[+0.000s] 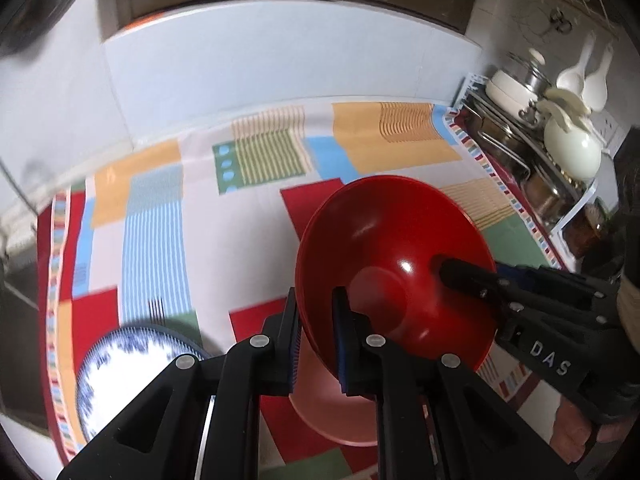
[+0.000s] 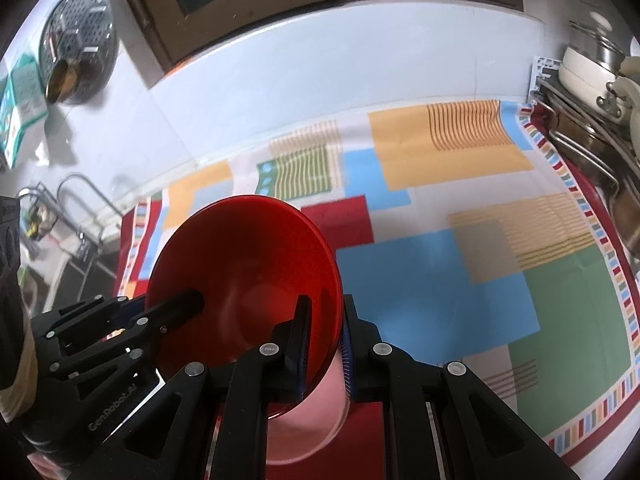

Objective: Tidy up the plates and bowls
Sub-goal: 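Lift the red-and-black bowl with both tools and carry it toward the plate stack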

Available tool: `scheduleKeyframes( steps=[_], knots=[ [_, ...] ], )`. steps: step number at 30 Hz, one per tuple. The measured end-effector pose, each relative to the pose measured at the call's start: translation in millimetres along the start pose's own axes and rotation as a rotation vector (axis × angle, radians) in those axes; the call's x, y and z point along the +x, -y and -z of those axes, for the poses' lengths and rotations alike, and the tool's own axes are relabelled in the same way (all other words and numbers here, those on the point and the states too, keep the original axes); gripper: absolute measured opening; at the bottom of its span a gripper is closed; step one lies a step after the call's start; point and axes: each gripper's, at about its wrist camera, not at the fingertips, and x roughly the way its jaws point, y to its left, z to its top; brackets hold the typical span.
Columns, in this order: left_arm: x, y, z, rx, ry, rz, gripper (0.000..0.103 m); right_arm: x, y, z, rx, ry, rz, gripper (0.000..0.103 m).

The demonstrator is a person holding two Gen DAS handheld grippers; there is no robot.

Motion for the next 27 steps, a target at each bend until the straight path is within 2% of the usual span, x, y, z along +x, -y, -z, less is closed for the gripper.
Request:
scheduleKeyframes(
  steps=[10, 19, 27],
  knots=[
    [2, -8, 32, -0.075, -0.057, 0.026, 0.016, 9, -10, 24, -0.052, -0.097, -0.017, 0.015],
    [15, -7, 50, -0.09, -0.108, 0.054, 0.017, 15, -8, 38, -0.084, -0.136, 0.0, 0.015],
    [26, -10, 59, -0.099, -0.143, 0.046, 0.016, 23, -11, 42, -0.103, -0.154, 0.008, 0.015]
  ],
)
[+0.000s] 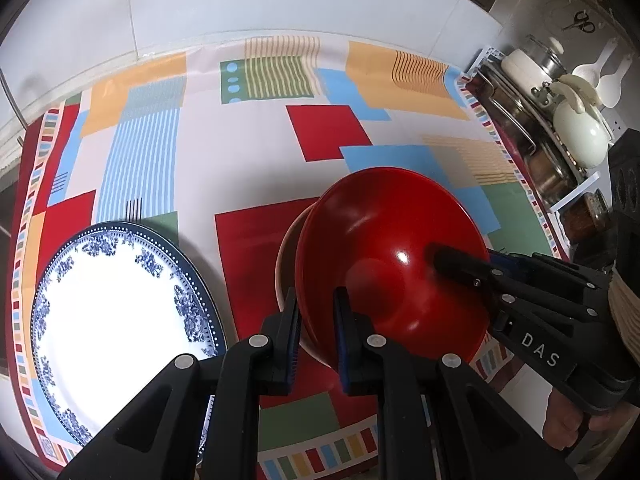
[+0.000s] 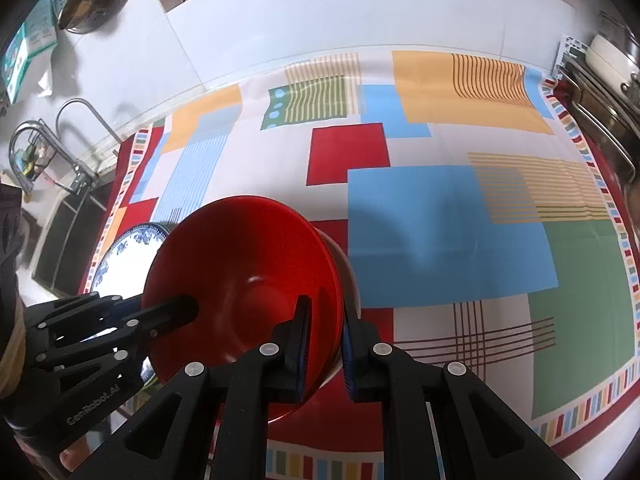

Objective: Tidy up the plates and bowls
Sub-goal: 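Lift the red-and-black bowl with both tools and carry it toward the plate stack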

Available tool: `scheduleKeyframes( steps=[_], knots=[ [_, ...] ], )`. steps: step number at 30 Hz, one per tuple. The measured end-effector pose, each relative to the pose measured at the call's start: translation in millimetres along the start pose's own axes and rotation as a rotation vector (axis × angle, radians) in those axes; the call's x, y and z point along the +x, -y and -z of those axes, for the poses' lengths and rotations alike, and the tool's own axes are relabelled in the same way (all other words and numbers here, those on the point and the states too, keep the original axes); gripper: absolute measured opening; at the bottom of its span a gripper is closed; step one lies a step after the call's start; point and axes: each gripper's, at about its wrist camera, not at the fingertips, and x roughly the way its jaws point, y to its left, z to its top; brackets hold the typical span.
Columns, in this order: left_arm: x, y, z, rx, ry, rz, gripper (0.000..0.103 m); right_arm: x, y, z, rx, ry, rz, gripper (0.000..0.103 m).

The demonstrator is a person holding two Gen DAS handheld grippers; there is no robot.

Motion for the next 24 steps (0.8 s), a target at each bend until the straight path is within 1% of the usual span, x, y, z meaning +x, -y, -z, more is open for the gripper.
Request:
scheduleKeyframes(
  steps=[7, 9, 10, 13, 16, 18, 19, 21, 24],
  knots=[
    [2, 1, 2, 0.015, 0.0, -0.021, 0.017, 8, 0, 4, -0.016, -0.025, -0.004, 0.016],
    [2, 1, 2, 0.019, 0.002, -0.03, 0.023, 9, -1, 5, -0.021, -0.027, -0.004, 0.016],
    [2, 0, 2, 0.017, 0.001, -0.027, 0.029, 9, -2, 6, -0.025, -0.026, -0.002, 0.016],
    [0, 0, 2, 0.02, 0.009, -0.022, 0.032, 9, -3, 6, -0.037, -0.031, 0.007, 0.017],
    [-5, 2, 3, 0.035, 0.028, -0.032, 0.038, 5, -5, 7, -0.058, -0.021, 0.011, 0.019],
    [-9, 2, 2, 0.038, 0.04, -0.035, 0.04, 2, -7, 7, -0.072, -0.012, 0.013, 0.027],
    [-10, 2, 2, 0.038, 0.043, -0.034, 0.04, 0, -8, 7, -0.082, -0.002, 0.023, 0.037],
    [-13, 2, 1, 0.036, 0.051, -0.037, 0.042, -8, -10, 7, -0.098, 0.03, 0.064, 0.045],
    [-16, 3, 2, 0.041, 0.062, -0.043, 0.043, -17, -10, 6, -0.115, 0.071, 0.096, 0.048]
  ],
)
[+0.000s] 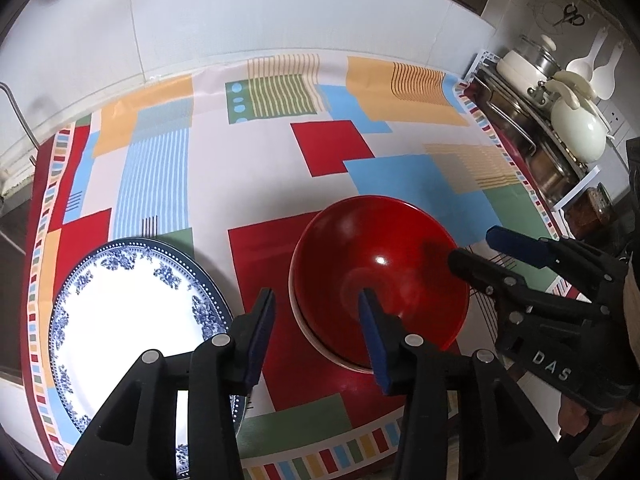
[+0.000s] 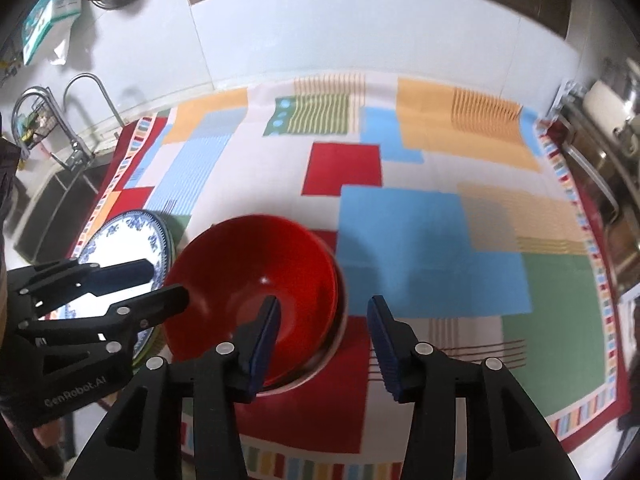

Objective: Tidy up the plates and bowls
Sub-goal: 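Lift the red-and-black bowl with both tools and carry it toward the plate stack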

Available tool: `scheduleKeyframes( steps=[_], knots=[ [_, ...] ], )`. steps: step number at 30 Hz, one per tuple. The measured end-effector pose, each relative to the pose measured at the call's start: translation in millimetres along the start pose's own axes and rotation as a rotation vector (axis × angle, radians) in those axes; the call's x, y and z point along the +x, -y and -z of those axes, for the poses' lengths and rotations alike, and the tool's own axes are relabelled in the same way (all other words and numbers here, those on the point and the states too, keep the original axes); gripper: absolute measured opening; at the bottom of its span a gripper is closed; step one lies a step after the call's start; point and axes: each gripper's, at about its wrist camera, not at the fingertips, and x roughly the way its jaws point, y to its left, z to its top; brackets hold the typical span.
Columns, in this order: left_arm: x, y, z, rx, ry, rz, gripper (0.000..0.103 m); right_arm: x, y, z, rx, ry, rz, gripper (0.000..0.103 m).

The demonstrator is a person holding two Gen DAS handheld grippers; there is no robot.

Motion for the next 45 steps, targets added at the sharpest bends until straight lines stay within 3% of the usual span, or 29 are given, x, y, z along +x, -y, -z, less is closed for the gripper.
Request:
scheduleKeyframes(
  steps=[10, 28, 33, 37, 40, 45],
  knots=[
    [5, -4, 2, -0.011, -0.002, -0.044, 0.049, 3, 11, -1, 0.066, 0.01, -0.019, 0.048],
    [57, -12, 2, -0.135, -0.13, 0.062, 0.048, 51, 23, 15, 0.24, -0.115, -0.125, 0.047],
    [65, -11, 1, -0.142, -0.152, 0.082, 0.041, 59, 25, 16, 0.254, -0.141, -0.14, 0.038],
    [68, -14, 1, -0.15, -0.157, 0.058, 0.029, 62, 24, 16, 0.251, -0.155, -0.15, 0.031],
    [67, -14, 2, -0.146, -0.155, 0.055, 0.029, 62, 24, 15, 0.252, -0.158, -0.127, 0.025],
    [65, -11, 2, -0.132, -0.152, 0.032, 0.027, 62, 24, 15, 0.257, -0.165, -0.107, 0.023]
  ],
)
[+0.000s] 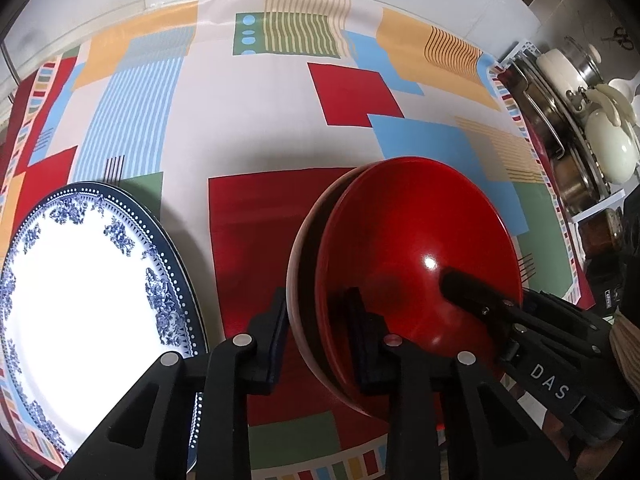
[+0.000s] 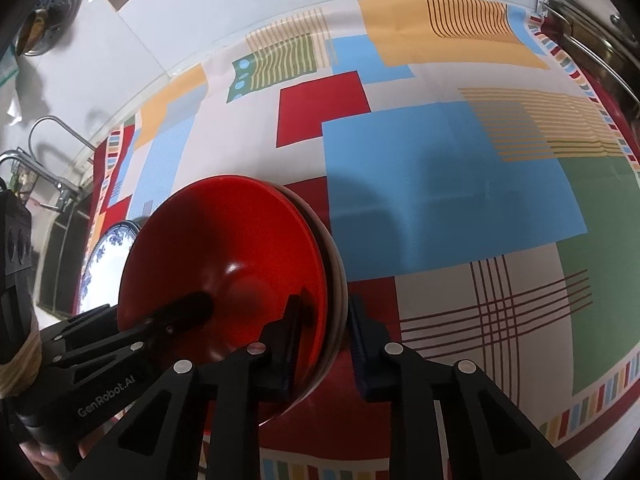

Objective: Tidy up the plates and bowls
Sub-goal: 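Lift the red-and-black bowl with both tools and carry it toward the plate stack, then lower the red-and-black bowl into the pink bowl and open both tools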

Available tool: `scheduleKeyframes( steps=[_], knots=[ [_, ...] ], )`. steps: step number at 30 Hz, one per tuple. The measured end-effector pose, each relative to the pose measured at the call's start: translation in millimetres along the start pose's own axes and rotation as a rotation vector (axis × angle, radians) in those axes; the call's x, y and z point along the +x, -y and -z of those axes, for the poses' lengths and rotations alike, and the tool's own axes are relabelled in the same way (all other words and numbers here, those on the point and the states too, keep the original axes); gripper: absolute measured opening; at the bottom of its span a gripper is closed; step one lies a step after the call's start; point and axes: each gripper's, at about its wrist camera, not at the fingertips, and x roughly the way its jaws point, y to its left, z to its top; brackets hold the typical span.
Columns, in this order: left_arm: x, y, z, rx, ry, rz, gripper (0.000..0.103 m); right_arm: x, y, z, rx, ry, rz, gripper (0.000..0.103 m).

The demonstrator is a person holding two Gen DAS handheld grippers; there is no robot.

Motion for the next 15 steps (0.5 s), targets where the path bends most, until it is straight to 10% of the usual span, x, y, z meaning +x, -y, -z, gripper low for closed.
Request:
scheduleKeyframes(
  steps=[15],
  knots=[
    [-31, -20, 8, -0.01, 0.041, 0.007, 0.025, -18, -19, 0, -0.001, 0.024, -0.001, 0.023]
  ],
)
